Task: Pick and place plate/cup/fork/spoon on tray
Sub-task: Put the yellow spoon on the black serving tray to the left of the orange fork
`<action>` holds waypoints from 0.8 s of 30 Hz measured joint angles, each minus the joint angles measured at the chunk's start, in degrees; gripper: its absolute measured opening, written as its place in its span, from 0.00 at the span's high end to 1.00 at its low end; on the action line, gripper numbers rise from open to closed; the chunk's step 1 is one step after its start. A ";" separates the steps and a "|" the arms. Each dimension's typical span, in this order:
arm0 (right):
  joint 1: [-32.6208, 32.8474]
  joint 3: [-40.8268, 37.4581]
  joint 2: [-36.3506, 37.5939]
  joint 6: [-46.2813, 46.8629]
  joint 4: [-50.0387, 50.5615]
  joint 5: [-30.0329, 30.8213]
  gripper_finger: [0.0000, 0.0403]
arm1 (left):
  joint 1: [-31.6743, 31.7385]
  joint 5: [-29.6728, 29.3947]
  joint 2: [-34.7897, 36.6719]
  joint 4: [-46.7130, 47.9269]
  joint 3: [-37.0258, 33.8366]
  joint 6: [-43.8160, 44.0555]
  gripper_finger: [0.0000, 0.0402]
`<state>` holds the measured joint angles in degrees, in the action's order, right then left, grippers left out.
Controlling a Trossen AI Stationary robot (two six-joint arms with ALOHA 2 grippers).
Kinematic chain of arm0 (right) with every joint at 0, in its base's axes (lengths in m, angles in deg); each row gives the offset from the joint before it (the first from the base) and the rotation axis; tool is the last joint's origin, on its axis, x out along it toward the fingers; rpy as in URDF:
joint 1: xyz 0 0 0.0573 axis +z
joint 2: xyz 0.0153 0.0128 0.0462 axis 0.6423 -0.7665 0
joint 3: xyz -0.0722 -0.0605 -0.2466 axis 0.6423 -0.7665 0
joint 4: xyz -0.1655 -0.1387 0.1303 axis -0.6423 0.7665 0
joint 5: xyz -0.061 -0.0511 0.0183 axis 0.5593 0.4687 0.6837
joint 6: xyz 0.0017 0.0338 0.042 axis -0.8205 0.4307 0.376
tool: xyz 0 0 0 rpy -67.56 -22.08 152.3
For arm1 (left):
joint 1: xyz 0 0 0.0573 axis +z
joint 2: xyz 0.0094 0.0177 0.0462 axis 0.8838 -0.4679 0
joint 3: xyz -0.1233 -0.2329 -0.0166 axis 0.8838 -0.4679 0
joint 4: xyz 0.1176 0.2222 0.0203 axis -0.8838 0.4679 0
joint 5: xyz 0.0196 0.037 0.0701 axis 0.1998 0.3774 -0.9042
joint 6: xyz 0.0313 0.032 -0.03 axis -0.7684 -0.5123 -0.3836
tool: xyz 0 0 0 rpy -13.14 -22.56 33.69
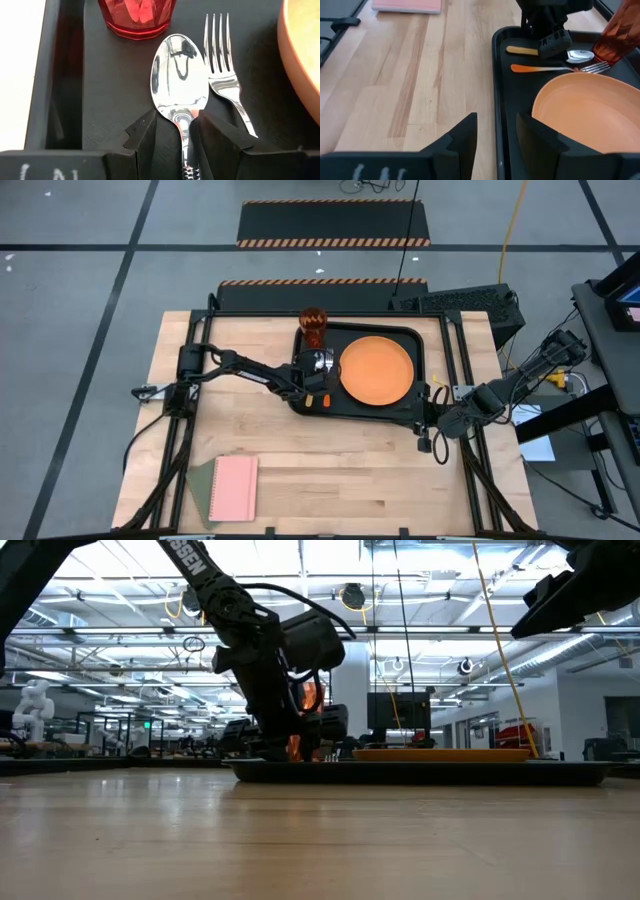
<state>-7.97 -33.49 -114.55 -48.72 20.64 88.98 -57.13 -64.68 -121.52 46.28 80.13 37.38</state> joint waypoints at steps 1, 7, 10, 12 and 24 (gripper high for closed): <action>0.00 0.00 -0.01 -0.13 -0.43 0.01 0.68 | 0.06 -0.04 0.00 0.02 0.00 0.13 0.62; 0.00 0.00 0.01 -1.17 -1.64 -0.01 0.68 | 0.22 -0.46 0.00 0.35 0.00 0.45 0.62; 0.00 0.00 -0.01 -1.19 -1.51 -0.01 0.68 | 0.22 -0.46 0.00 0.41 0.00 0.45 0.62; 0.00 0.00 0.01 -1.40 -1.41 -0.03 0.68 | 0.22 -0.46 0.00 0.53 0.00 0.45 0.62; 0.00 0.00 0.01 -3.05 -1.38 -0.21 0.68 | 0.22 -0.66 0.00 2.10 0.00 0.19 0.75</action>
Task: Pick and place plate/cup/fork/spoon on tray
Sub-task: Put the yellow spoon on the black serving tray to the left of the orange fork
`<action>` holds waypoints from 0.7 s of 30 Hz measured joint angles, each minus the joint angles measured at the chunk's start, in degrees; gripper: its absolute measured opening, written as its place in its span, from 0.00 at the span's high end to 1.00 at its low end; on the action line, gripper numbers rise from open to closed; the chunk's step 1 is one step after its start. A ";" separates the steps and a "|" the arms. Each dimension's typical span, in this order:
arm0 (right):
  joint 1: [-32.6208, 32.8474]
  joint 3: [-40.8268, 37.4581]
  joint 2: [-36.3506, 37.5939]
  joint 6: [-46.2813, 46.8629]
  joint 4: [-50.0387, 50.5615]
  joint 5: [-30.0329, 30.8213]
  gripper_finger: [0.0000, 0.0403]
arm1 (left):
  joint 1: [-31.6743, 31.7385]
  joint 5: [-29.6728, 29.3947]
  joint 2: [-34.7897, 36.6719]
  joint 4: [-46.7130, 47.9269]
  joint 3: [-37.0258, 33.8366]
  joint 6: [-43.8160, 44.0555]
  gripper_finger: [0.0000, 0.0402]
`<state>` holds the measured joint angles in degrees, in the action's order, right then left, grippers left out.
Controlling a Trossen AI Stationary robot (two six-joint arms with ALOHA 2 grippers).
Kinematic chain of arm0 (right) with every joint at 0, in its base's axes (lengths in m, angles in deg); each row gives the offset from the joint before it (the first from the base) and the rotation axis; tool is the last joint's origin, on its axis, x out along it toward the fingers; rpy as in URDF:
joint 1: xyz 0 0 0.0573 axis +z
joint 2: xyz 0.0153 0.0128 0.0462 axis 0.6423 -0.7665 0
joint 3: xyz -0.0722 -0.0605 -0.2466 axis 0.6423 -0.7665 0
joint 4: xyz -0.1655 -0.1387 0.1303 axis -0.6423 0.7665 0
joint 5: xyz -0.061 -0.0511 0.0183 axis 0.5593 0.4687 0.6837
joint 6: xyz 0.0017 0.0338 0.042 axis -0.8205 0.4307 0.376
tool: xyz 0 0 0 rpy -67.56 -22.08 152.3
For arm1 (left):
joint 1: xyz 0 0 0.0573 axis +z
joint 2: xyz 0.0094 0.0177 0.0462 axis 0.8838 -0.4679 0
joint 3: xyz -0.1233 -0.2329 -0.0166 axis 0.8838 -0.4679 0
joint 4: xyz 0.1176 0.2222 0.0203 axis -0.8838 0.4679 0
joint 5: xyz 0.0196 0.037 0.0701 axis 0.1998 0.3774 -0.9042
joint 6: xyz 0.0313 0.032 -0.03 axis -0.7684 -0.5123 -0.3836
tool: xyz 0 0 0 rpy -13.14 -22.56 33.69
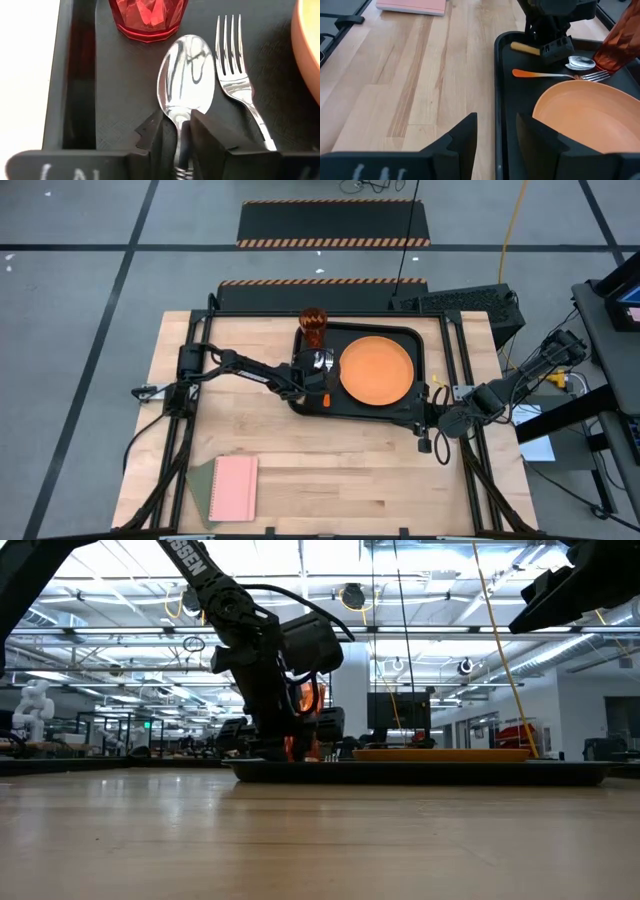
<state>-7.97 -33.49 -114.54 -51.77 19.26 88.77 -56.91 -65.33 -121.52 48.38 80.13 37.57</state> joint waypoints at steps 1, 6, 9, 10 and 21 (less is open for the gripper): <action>0.00 0.00 0.00 -0.06 0.00 0.00 0.68 | 0.00 0.00 0.00 -0.04 0.00 0.02 0.77; 0.00 0.00 0.00 -0.08 0.02 0.00 0.68 | 0.00 -0.05 0.00 -0.13 0.00 0.98 0.84; 0.00 0.00 0.00 -0.08 0.02 0.00 0.68 | 0.00 -0.28 -0.02 -0.11 0.00 1.09 0.87; 0.00 0.00 -0.02 -0.08 0.02 0.00 0.68 | 0.00 -0.28 0.00 -0.12 0.00 1.11 0.88; 0.00 0.00 0.00 -0.80 0.02 -0.18 0.68 | 0.00 -0.39 0.00 -0.54 0.00 4.84 0.90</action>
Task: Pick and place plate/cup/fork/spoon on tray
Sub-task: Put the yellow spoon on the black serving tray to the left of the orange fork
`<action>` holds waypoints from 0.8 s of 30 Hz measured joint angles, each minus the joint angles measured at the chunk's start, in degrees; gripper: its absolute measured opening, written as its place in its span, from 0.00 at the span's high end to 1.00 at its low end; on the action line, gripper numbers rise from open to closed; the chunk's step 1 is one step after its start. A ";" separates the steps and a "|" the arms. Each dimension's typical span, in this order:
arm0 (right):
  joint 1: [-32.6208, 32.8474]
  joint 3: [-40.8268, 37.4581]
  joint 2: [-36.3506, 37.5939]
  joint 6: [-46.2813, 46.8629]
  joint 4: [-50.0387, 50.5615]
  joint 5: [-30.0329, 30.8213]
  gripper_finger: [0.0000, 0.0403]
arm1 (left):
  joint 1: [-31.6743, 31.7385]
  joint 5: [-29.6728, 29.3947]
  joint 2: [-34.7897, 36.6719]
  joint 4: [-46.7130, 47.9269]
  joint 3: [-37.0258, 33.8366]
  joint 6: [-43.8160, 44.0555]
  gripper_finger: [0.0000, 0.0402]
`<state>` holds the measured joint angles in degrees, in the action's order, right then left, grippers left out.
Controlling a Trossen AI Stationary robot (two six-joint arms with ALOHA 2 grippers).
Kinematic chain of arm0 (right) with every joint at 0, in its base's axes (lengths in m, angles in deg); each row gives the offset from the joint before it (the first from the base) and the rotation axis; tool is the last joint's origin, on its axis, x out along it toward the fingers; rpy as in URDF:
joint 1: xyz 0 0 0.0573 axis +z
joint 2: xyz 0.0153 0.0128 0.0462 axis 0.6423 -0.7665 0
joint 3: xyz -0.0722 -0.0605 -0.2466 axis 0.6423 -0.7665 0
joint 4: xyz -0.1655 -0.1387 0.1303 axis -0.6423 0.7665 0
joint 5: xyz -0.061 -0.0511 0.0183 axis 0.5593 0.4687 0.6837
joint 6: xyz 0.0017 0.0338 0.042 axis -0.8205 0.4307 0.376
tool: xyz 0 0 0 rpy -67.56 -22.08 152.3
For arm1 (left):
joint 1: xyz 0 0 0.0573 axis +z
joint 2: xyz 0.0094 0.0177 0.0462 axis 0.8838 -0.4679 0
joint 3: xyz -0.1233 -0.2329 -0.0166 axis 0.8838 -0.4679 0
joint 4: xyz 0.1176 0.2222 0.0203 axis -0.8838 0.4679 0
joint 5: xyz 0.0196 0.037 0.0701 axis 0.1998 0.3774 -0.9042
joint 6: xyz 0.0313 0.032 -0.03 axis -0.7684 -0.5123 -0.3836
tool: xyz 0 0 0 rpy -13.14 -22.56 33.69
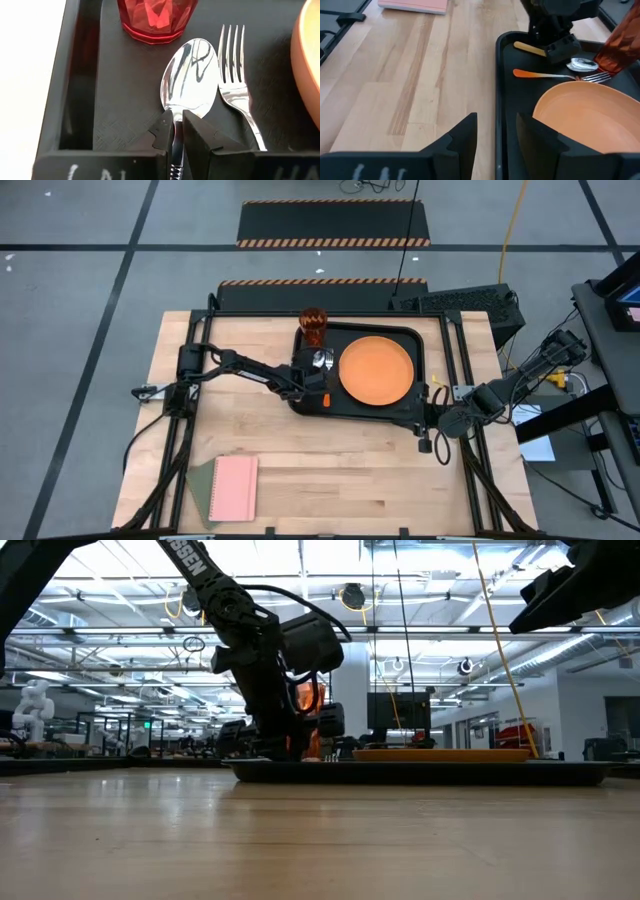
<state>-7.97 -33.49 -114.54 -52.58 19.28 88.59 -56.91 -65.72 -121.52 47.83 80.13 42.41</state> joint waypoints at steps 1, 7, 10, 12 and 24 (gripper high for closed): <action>0.00 0.00 0.00 -0.18 0.00 -0.47 0.68 | -0.07 0.02 0.00 0.18 0.00 0.79 0.90; 0.00 0.00 0.00 -2.58 0.02 -4.41 0.68 | -1.03 -0.98 -0.02 0.45 0.00 5.43 0.90; 0.00 0.00 0.00 -3.71 0.14 -6.24 0.68 | -1.22 -1.09 -0.02 0.96 0.00 8.42 0.90; 0.07 0.00 0.00 -4.39 0.49 -7.41 0.68 | -1.42 -1.54 -0.02 1.81 0.00 11.22 0.90; 3.75 0.00 -0.01 -5.10 1.73 -7.45 0.68 | -2.76 -7.04 -0.11 2.97 -0.04 23.08 0.90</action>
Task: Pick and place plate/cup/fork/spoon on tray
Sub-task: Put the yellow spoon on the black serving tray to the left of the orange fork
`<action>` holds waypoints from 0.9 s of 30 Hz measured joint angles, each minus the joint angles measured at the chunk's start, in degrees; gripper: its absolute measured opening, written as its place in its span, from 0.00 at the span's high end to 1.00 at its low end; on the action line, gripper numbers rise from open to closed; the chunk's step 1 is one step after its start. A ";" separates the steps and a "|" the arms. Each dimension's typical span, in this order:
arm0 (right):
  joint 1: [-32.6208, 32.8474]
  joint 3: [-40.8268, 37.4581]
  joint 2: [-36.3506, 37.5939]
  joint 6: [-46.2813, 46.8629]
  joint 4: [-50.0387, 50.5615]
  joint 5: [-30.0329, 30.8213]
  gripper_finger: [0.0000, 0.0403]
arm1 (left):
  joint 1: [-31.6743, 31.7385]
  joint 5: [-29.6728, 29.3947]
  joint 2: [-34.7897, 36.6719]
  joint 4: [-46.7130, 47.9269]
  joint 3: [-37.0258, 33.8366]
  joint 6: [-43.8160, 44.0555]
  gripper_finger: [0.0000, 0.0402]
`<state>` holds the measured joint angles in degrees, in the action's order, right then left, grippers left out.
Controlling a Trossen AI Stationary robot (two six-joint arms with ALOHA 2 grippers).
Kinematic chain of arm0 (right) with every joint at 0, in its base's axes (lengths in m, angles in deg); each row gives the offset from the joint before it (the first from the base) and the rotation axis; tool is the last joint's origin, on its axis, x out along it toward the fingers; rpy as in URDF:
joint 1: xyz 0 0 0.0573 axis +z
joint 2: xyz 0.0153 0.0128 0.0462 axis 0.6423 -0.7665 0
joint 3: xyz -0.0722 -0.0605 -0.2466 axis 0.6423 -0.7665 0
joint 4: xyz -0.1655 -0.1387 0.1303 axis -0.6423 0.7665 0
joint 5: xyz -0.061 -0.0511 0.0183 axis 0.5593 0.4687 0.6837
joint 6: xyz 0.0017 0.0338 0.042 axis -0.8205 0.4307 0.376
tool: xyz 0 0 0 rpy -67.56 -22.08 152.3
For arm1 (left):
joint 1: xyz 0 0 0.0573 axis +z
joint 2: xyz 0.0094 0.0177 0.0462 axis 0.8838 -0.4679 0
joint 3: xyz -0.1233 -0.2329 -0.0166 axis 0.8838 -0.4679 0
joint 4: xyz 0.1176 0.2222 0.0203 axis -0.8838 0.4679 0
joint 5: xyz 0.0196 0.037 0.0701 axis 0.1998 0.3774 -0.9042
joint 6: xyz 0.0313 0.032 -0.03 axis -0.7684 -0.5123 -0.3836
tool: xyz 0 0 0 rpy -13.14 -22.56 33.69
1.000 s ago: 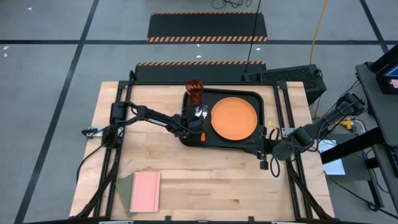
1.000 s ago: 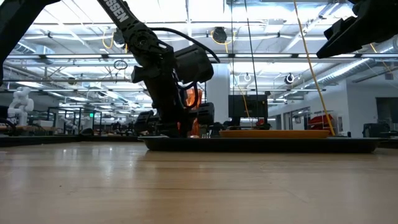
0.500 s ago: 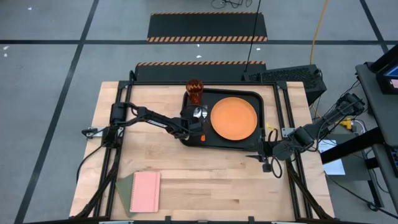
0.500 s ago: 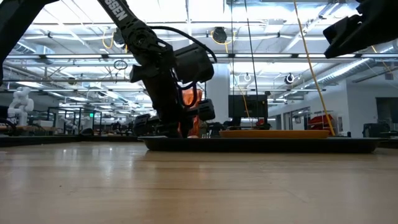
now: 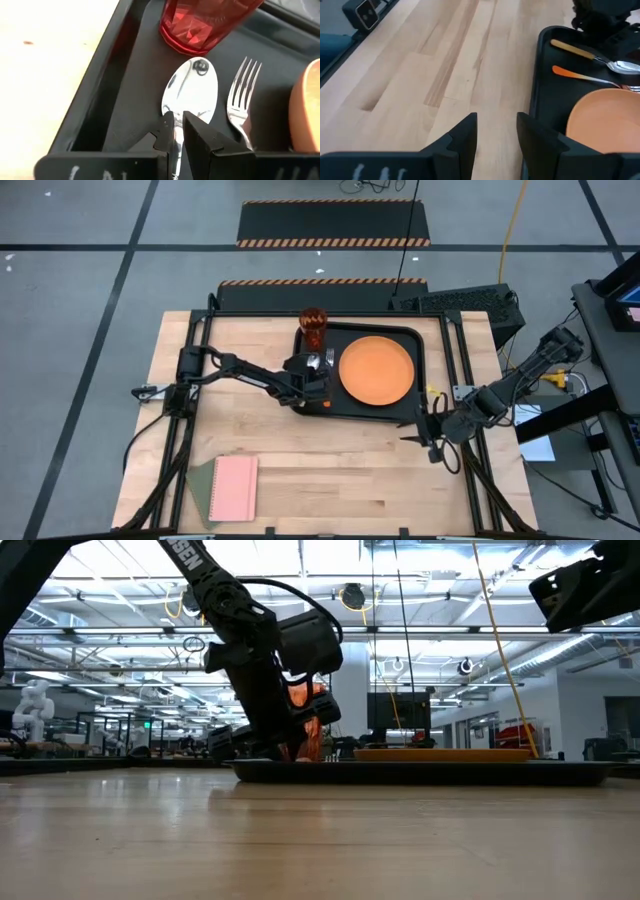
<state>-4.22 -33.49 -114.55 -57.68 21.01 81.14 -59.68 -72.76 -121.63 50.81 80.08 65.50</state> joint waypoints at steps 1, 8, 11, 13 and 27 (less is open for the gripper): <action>0.33 0.00 0.01 -0.01 0.01 -0.04 0.68 | -0.05 -0.15 0.00 -0.16 0.07 0.57 0.90; 1.67 0.00 0.01 -0.14 0.35 -3.93 0.68 | -0.05 -0.13 0.00 -0.01 2.12 -1.14 0.90; 2.18 0.00 0.01 -0.12 0.84 -4.46 0.68 | -0.05 1.22 1.13 0.79 2.76 -5.96 0.90; 2.46 0.00 0.01 -0.12 1.49 -4.49 0.68 | -0.05 2.81 1.84 0.17 3.43 -9.39 0.90; 2.63 0.00 0.01 -4.53 2.28 -4.44 0.68 | 0.30 19.58 3.37 14.76 7.11 -19.45 0.67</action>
<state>-1.59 -33.49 -114.54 -62.21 23.29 76.70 -59.38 -53.18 -118.26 65.57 87.19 46.05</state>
